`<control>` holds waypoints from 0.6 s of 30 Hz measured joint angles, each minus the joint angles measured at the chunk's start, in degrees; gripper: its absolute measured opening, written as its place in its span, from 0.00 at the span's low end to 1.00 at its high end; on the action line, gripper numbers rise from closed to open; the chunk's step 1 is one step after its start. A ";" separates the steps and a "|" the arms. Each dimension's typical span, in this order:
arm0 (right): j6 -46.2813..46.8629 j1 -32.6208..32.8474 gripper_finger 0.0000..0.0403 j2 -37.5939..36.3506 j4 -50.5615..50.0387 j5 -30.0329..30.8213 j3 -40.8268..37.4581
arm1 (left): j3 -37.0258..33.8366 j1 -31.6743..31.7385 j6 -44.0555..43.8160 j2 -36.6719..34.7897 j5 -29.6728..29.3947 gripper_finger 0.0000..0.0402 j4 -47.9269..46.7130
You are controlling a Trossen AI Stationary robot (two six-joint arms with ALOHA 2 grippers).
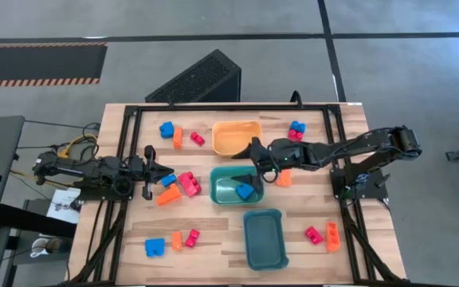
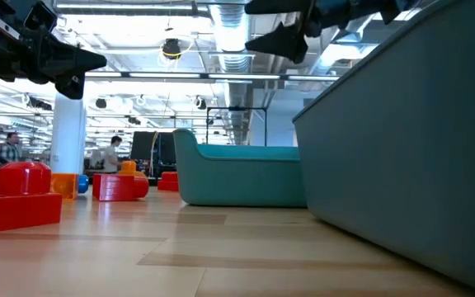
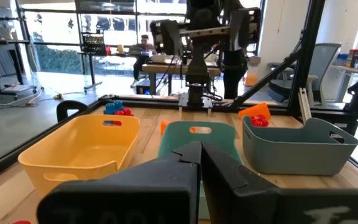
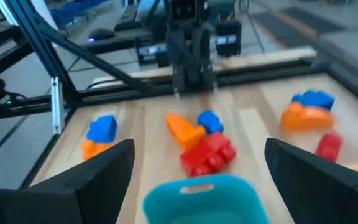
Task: Sort & place blocks by color
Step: Put the orange game piece into the orange bin
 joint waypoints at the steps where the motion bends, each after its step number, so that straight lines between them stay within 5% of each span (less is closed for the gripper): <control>1: -0.92 -0.37 0.94 0.00 0.31 0.72 0.00 | 0.00 0.00 0.00 0.00 -0.02 0.00 0.04; 18: -9.22 -6.31 0.94 -1.93 0.81 1.18 -1.88 | 0.00 0.00 0.00 0.00 0.00 0.00 0.02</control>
